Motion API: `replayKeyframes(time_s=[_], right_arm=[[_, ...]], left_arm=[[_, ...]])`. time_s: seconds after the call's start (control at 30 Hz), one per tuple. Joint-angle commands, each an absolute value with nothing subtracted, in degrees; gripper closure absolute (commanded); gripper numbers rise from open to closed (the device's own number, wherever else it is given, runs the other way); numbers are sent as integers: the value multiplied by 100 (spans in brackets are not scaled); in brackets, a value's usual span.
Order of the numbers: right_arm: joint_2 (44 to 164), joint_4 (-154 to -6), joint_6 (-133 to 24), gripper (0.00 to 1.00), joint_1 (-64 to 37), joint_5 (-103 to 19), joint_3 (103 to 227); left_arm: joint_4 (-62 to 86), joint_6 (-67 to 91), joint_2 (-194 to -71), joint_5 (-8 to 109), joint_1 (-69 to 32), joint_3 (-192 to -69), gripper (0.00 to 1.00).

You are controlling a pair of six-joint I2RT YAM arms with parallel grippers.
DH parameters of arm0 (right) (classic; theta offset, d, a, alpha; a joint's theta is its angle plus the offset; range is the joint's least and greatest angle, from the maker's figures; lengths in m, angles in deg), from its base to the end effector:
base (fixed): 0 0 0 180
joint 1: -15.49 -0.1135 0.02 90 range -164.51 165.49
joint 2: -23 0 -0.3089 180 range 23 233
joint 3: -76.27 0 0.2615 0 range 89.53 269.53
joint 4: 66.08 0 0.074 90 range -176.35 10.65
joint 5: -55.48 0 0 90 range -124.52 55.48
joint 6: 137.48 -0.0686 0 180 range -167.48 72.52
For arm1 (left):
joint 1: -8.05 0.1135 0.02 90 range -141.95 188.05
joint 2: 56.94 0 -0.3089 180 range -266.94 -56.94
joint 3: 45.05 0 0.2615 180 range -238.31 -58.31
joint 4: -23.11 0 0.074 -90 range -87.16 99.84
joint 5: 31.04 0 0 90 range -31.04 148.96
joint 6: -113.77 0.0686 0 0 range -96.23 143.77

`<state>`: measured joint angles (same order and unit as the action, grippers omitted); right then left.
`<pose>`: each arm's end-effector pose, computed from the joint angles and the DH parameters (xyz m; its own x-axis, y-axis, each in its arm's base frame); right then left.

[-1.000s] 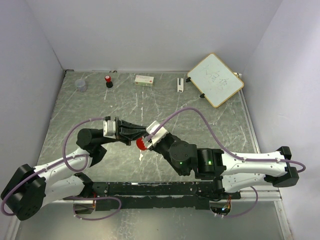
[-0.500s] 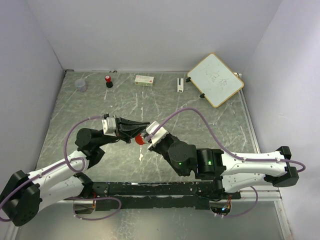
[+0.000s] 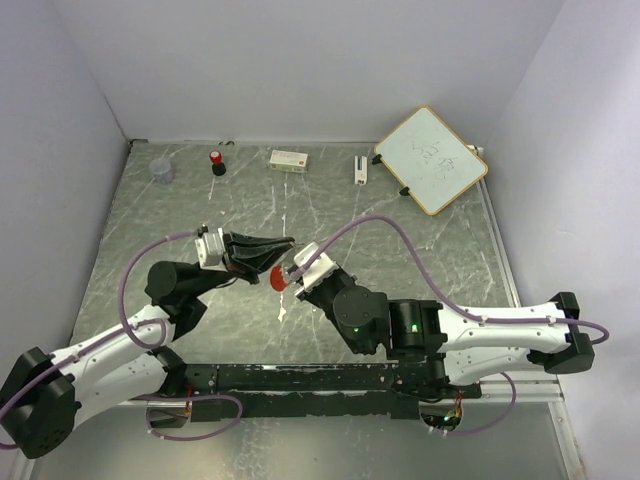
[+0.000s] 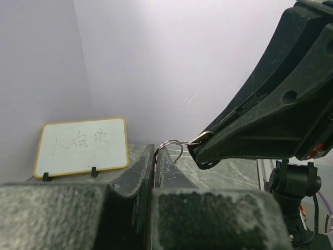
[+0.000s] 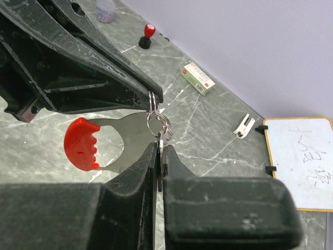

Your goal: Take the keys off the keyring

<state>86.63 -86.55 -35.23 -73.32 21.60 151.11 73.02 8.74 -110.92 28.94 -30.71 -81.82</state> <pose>0.0621 0.2489 0.4230 0.1114 -0.3335 -0.9362 -0.5287 0.7777 -0.3400 0.1348 -0.1522 0.3580 0.1811 -0.4334 -0.8828 0.9498 0.3098 0.0428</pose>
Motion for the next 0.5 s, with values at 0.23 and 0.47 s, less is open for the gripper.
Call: replayKeyframes(time_s=[0.23,0.47], right_arm=[[8429,-8225,-3799,100,-6973,1990,14512],[8644,-7769,-3672,100,-6784,1477,14460]], left_arm=[[8129,490,-11074,3375,-3061,-8023,93],[8626,194,-11279,3443,-3058,-7997,93]])
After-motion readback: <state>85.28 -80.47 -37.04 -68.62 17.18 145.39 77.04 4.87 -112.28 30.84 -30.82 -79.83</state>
